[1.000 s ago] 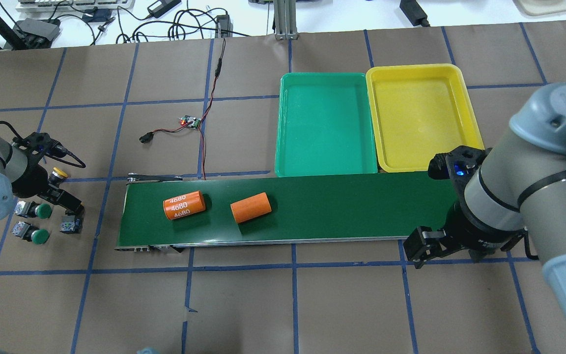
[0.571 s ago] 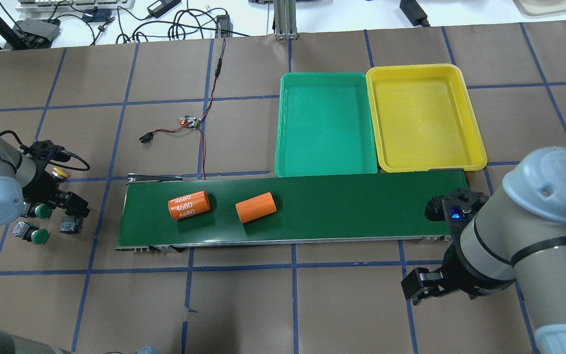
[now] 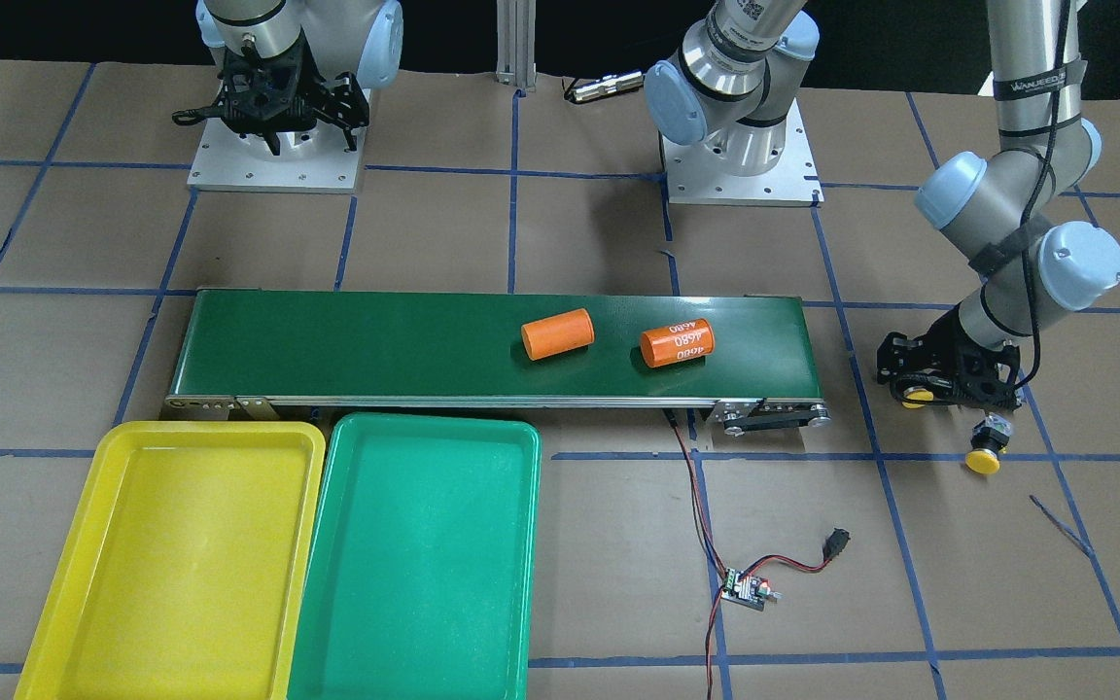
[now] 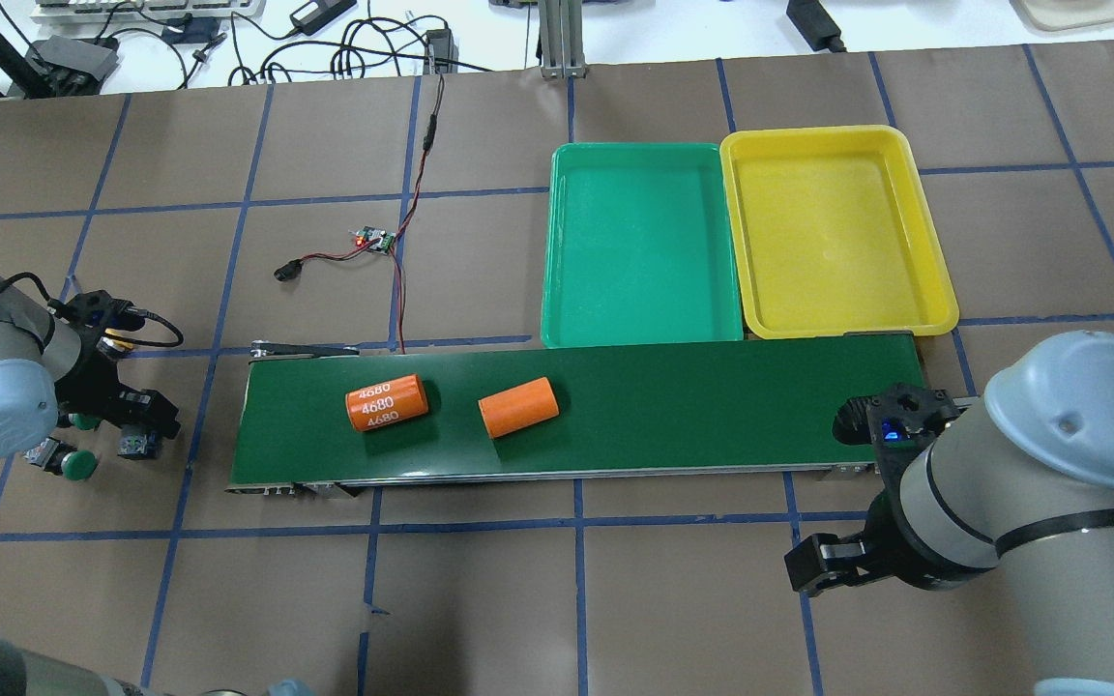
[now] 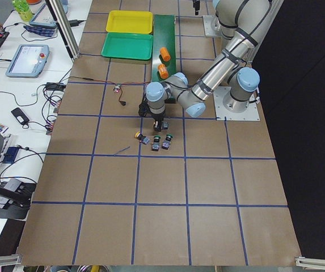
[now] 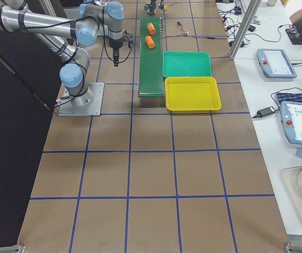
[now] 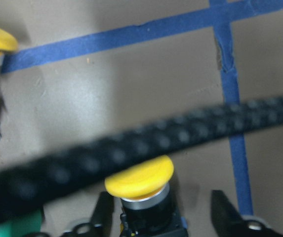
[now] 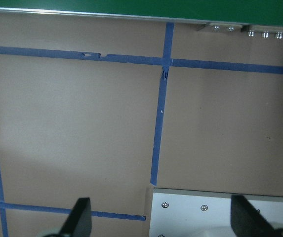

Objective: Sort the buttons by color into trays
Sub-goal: 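Grasp the yellow-capped button with the left gripper and set it on the belt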

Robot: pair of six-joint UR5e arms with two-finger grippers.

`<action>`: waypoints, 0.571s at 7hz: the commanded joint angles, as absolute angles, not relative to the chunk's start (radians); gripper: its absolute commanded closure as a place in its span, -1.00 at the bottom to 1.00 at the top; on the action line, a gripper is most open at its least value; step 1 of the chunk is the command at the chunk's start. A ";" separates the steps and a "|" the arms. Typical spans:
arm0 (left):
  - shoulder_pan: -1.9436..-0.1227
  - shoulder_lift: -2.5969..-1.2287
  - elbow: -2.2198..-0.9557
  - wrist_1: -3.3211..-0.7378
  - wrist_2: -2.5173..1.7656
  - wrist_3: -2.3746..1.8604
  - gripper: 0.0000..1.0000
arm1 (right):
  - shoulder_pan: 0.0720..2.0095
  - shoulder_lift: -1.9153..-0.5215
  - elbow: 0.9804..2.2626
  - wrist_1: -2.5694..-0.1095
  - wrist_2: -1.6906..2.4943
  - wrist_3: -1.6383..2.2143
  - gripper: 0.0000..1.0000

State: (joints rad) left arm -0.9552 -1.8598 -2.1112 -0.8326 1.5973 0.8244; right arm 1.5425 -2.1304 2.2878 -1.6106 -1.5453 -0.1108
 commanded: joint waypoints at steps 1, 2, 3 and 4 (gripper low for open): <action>-0.968 -1.813 -2.111 -0.845 1.603 0.813 1.00 | 1.543 -2.131 2.290 -1.614 -1.546 -0.112 -1.00; -0.979 -1.766 -2.105 -0.885 1.592 0.780 1.00 | 1.543 -2.132 2.290 -1.615 -1.543 -0.107 -1.00; -1.006 -1.709 -2.103 -0.922 1.576 0.772 1.00 | 1.545 -2.131 2.293 -1.615 -1.536 -0.107 -1.00; -1.084 -1.668 -2.103 -0.948 1.571 0.687 1.00 | 1.545 -2.131 2.293 -1.617 -1.532 -0.107 -1.00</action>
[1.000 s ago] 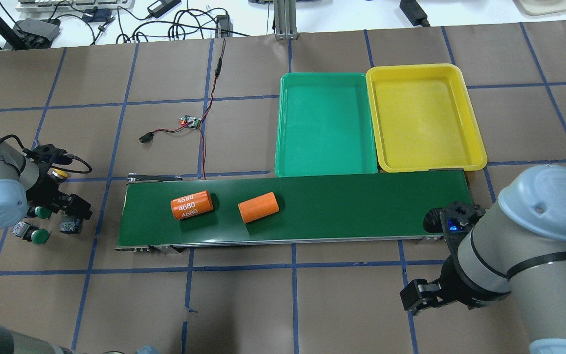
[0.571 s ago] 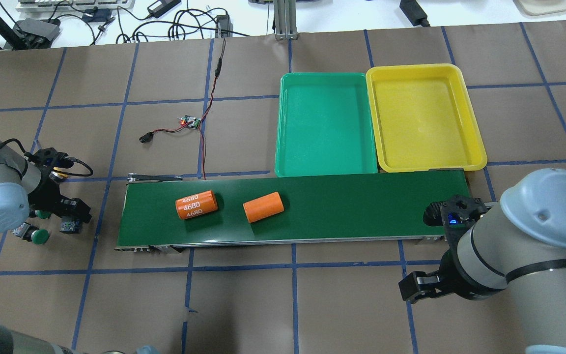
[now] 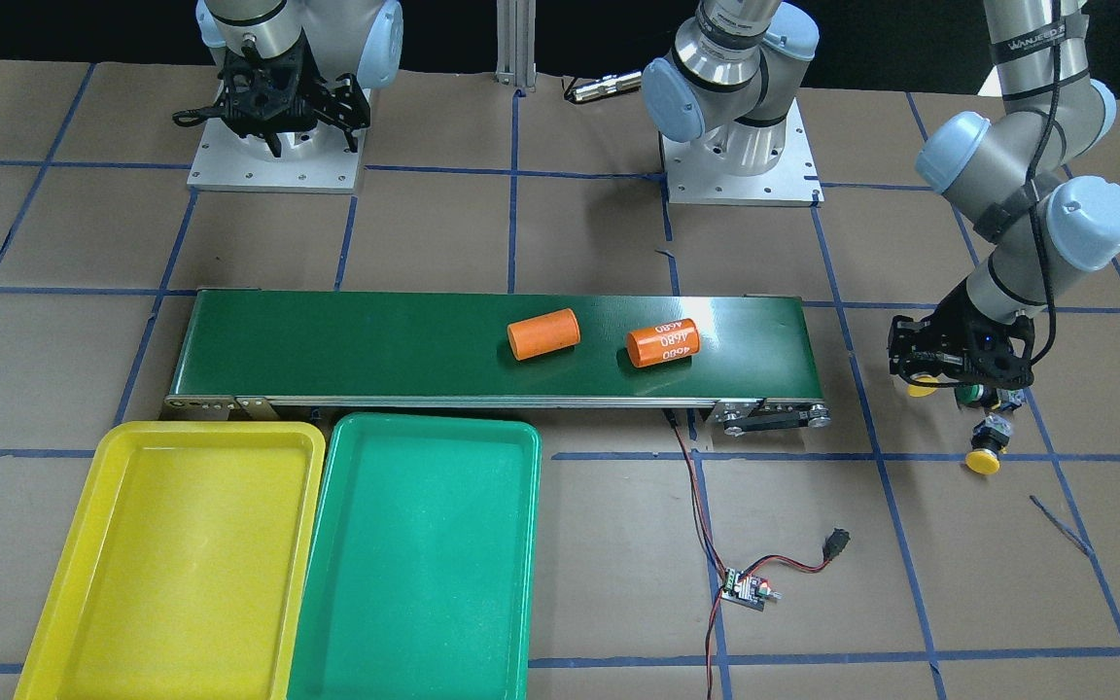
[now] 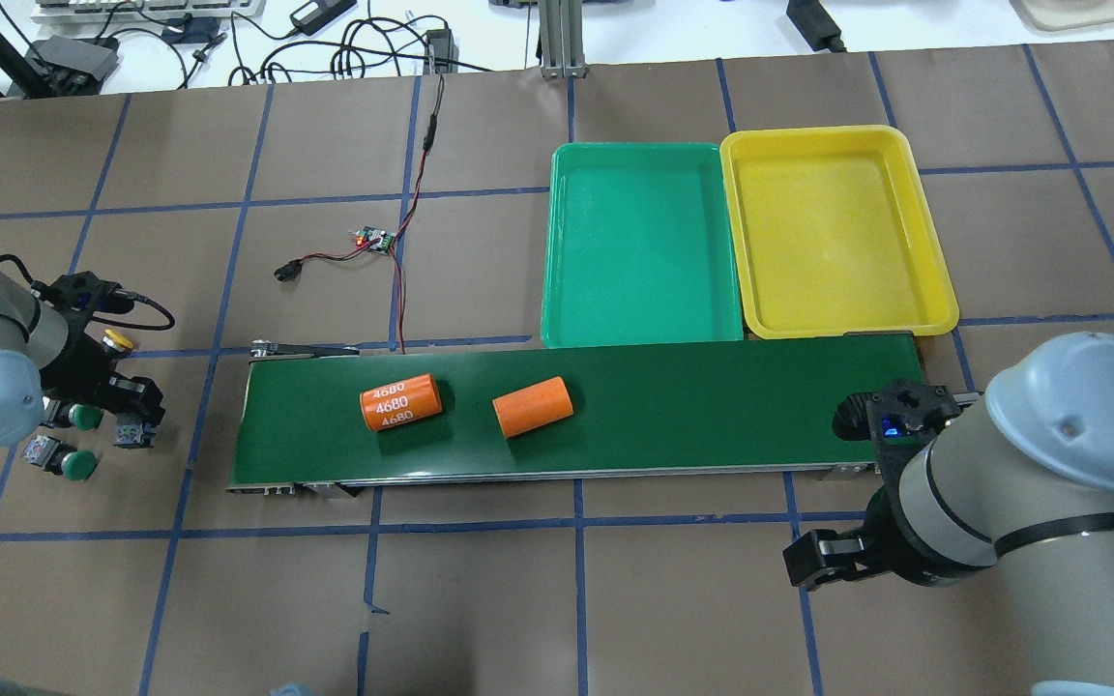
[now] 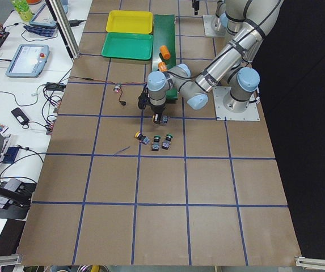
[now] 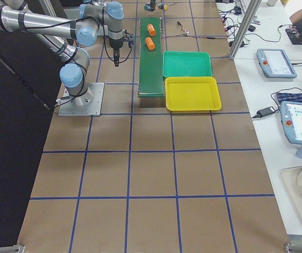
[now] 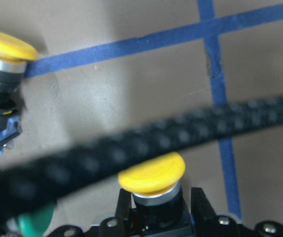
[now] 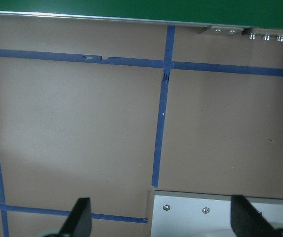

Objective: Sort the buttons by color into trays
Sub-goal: 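Grasp the yellow-capped button with the left gripper and set it on the belt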

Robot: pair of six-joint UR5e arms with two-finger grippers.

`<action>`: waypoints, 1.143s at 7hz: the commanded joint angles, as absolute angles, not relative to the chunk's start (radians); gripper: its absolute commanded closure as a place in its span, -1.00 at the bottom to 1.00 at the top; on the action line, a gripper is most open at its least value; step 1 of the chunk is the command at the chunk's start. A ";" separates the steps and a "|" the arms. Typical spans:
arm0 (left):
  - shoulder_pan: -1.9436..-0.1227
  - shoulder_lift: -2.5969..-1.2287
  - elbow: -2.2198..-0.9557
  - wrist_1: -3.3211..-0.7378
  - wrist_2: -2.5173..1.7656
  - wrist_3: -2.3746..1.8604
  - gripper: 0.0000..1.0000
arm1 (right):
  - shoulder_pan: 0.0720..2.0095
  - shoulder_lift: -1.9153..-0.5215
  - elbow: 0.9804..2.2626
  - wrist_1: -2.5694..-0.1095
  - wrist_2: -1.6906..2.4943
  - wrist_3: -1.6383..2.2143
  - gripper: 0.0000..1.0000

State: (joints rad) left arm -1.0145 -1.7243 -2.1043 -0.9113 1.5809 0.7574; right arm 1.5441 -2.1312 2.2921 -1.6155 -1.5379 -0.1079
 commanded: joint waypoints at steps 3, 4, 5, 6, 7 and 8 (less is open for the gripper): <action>-1.378 -1.651 -2.089 -0.950 1.569 0.314 1.00 | 1.543 -2.134 2.283 -1.621 -1.545 -0.110 -1.00; -1.467 -1.663 -2.092 -0.948 1.539 0.211 1.00 | 1.543 -2.134 2.283 -1.621 -1.545 -0.110 -1.00; -1.518 -1.681 -2.097 -0.948 1.505 0.121 1.00 | 1.543 -2.134 2.283 -1.623 -1.545 -0.110 -1.00; -1.525 -1.683 -2.100 -0.951 1.502 0.103 0.90 | 1.543 -2.134 2.283 -1.623 -1.545 -0.109 -1.00; -1.525 -1.684 -2.100 -0.948 1.505 0.110 -0.21 | 1.543 -2.134 2.283 -1.623 -1.545 -0.109 -1.00; -1.522 -1.675 -2.099 -0.959 1.519 0.104 -0.99 | 1.543 -2.134 2.283 -1.624 -1.545 -0.109 -1.00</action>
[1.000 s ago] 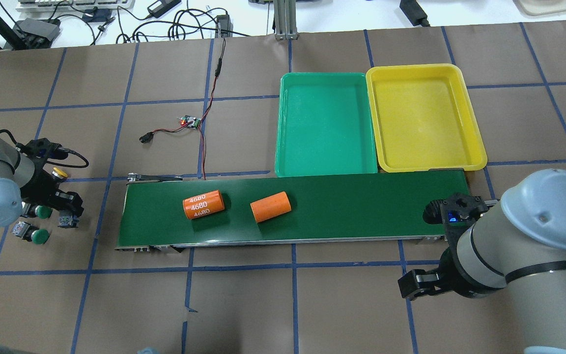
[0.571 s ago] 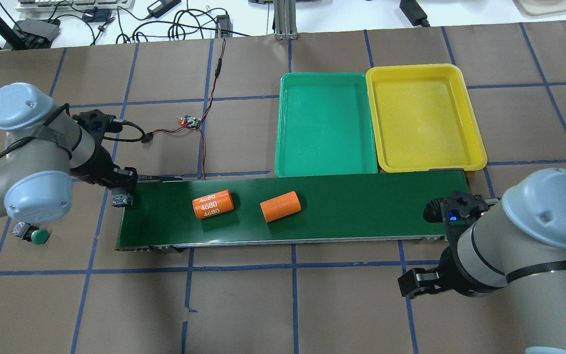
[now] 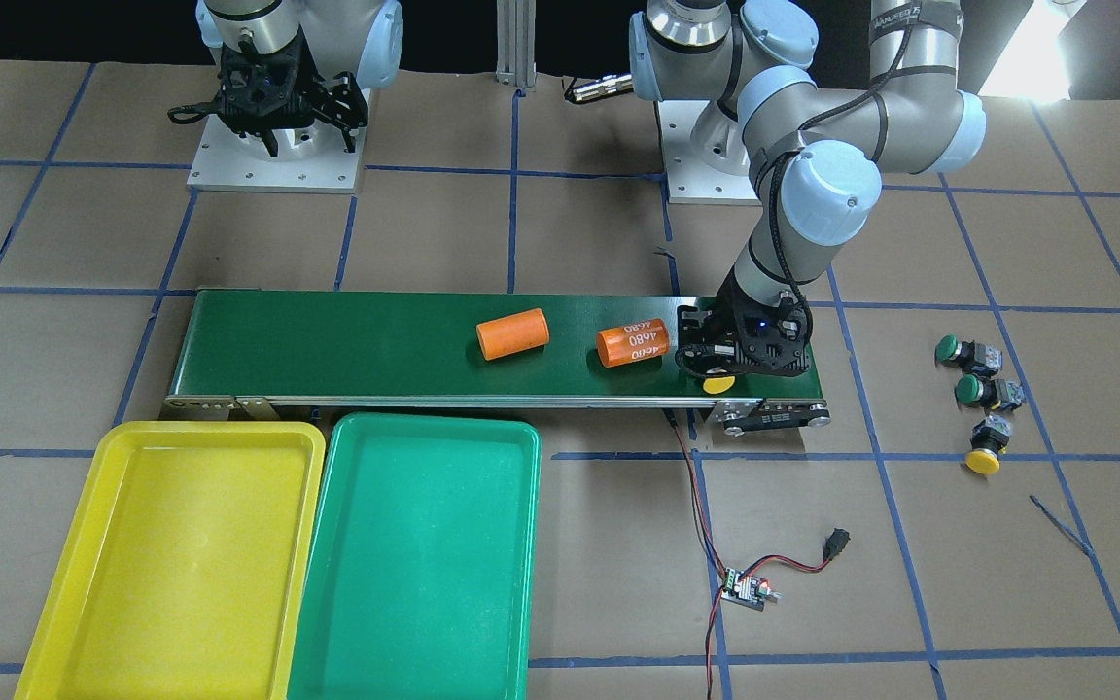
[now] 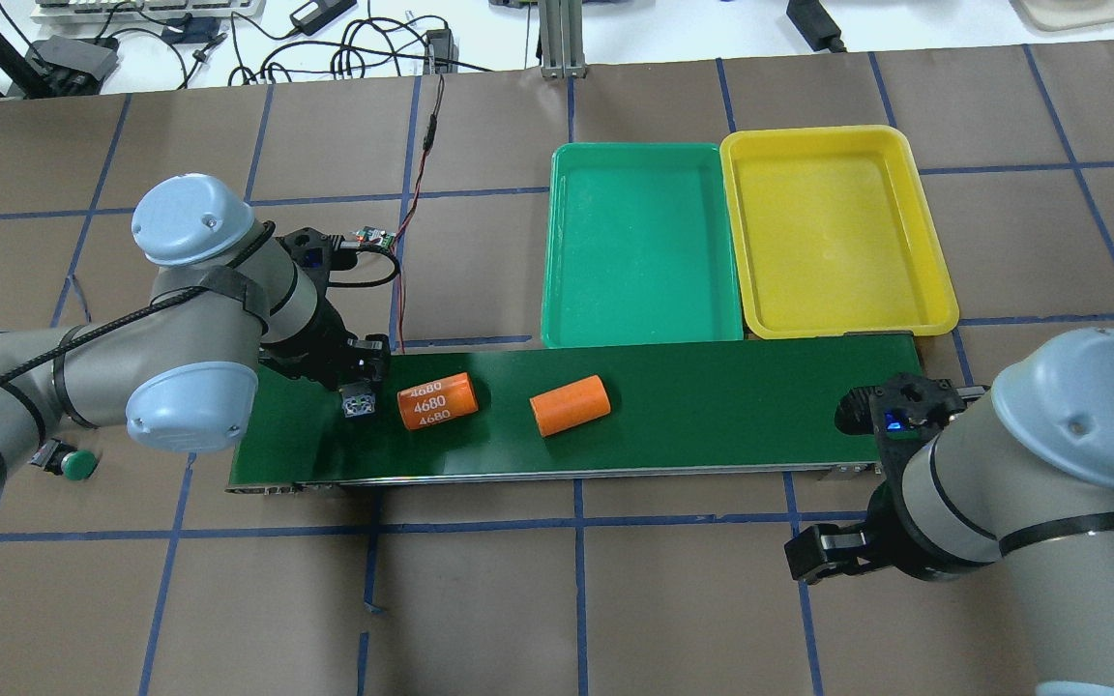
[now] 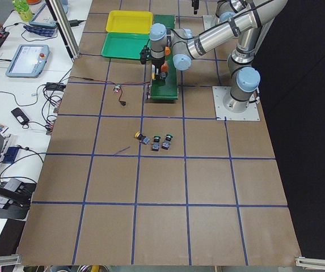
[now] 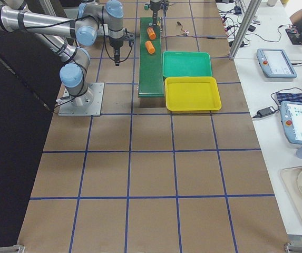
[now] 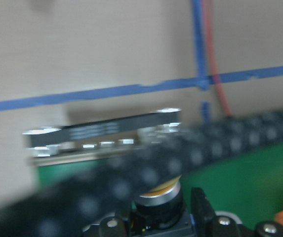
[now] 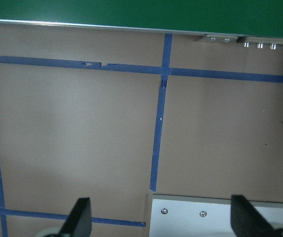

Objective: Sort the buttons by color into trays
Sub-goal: 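Grasp the yellow-capped button with the left gripper and set it on the belt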

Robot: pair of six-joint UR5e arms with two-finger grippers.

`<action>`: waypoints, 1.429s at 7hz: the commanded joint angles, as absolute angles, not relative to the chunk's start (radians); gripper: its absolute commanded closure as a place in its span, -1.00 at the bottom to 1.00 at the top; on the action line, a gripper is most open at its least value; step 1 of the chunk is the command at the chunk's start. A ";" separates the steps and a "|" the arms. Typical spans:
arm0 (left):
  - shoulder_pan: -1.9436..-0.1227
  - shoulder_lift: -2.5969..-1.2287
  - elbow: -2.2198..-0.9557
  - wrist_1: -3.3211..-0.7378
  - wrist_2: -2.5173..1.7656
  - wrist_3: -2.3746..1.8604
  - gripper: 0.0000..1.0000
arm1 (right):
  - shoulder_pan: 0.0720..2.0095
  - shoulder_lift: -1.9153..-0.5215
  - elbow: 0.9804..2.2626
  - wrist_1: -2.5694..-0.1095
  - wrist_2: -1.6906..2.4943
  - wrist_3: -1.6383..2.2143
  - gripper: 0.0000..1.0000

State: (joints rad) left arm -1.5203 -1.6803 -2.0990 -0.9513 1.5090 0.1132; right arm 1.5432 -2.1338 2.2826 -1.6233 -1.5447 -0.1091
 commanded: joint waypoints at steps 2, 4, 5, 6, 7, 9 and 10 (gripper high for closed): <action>-1.499 -1.635 -2.042 -1.067 1.573 0.115 -1.00 | 1.545 -2.134 2.283 -1.629 -1.545 -0.112 -1.00; -1.339 -1.673 -1.939 -1.141 1.595 0.292 -1.00 | 1.545 -2.128 2.275 -1.670 -1.545 -0.164 -1.00; -1.256 -1.704 -1.927 -1.132 1.614 0.398 -1.00 | 1.545 -2.128 2.275 -1.675 -1.542 -0.172 -1.00; -1.167 -1.748 -1.907 -1.117 1.624 0.526 -1.00 | 1.543 -2.129 2.273 -1.674 -1.542 -0.170 -1.00; -1.108 -1.806 -1.857 -1.111 1.626 0.681 -1.00 | 1.543 -2.126 2.273 -1.677 -1.542 -0.170 -1.00; -0.992 -1.926 -1.751 -1.073 1.625 0.866 -1.00 | 1.545 -2.129 2.275 -1.721 -1.534 -0.169 -1.00; -0.956 -1.980 -1.734 -1.010 1.621 0.949 -1.00 | 1.545 -2.129 2.279 -1.802 -1.532 -0.169 -1.00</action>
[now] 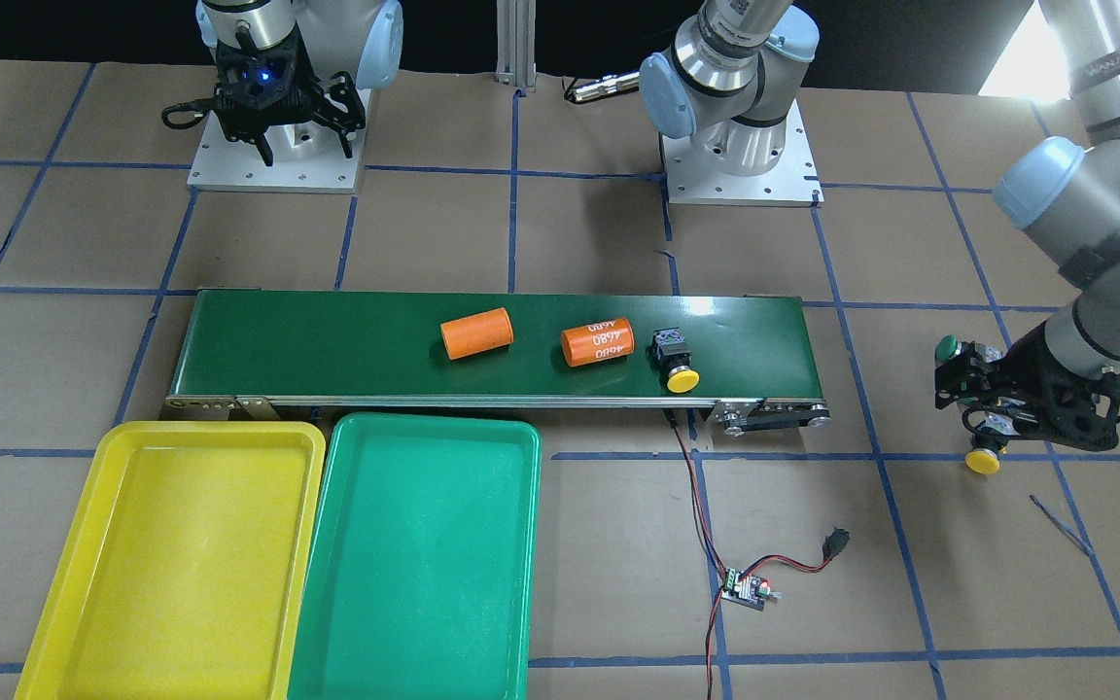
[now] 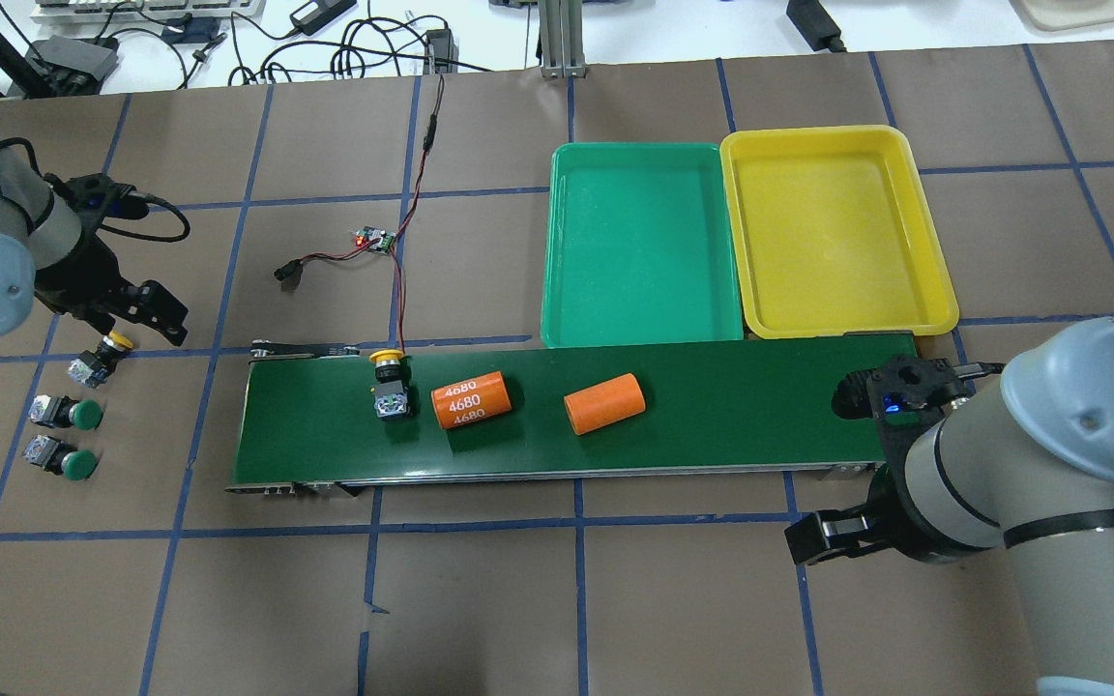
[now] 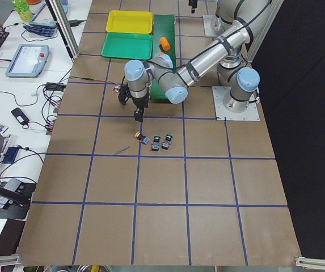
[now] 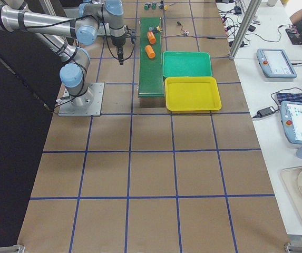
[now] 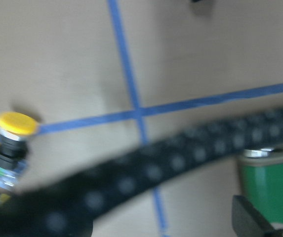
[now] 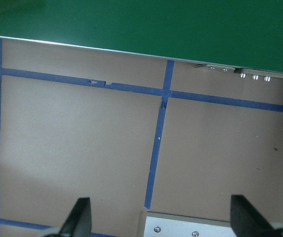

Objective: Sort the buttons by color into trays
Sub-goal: 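Grasp the second yellow-capped button with the left gripper and set it on the belt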

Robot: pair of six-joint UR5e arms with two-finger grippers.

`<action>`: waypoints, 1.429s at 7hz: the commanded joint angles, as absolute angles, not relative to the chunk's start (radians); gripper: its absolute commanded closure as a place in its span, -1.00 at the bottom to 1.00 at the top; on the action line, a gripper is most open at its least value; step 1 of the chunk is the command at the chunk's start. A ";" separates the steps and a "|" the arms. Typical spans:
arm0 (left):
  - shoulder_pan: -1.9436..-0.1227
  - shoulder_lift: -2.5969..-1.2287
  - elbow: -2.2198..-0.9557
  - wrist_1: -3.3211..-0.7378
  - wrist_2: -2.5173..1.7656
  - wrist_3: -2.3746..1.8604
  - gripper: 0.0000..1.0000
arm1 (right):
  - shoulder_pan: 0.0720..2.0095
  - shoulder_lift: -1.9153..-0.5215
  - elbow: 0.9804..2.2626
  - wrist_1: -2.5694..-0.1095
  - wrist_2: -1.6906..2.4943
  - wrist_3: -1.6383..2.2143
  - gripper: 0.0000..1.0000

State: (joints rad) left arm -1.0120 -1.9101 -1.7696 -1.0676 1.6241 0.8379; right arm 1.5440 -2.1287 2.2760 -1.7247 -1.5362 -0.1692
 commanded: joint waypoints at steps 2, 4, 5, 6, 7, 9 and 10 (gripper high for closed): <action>-0.951 -2.052 -1.741 -0.939 1.617 1.006 -1.00 | 1.545 -2.114 2.281 -1.903 -1.529 -0.157 -1.00; -0.950 -2.077 -1.756 -0.933 1.620 1.060 -1.00 | 1.546 -2.062 2.283 -1.927 -1.525 -0.155 -1.00; -0.945 -2.077 -1.782 -0.933 1.624 1.061 -1.00 | 1.546 -2.021 2.278 -1.933 -1.526 -0.153 -1.00; -0.919 -2.077 -1.802 -0.931 1.617 1.066 -1.00 | 1.548 -1.982 2.284 -2.027 -1.526 -0.152 -1.00; -0.907 -2.077 -1.801 -0.908 1.617 1.125 -0.53 | 1.548 -1.968 2.284 -2.045 -1.528 -0.153 -1.00; -0.907 -2.065 -1.801 -0.896 1.620 1.126 1.00 | 1.548 -1.951 2.286 -2.043 -1.531 -0.153 -1.00; -0.910 -2.045 -1.802 -0.910 1.618 1.093 1.00 | 1.548 -1.915 2.281 -2.040 -1.528 -0.152 -1.00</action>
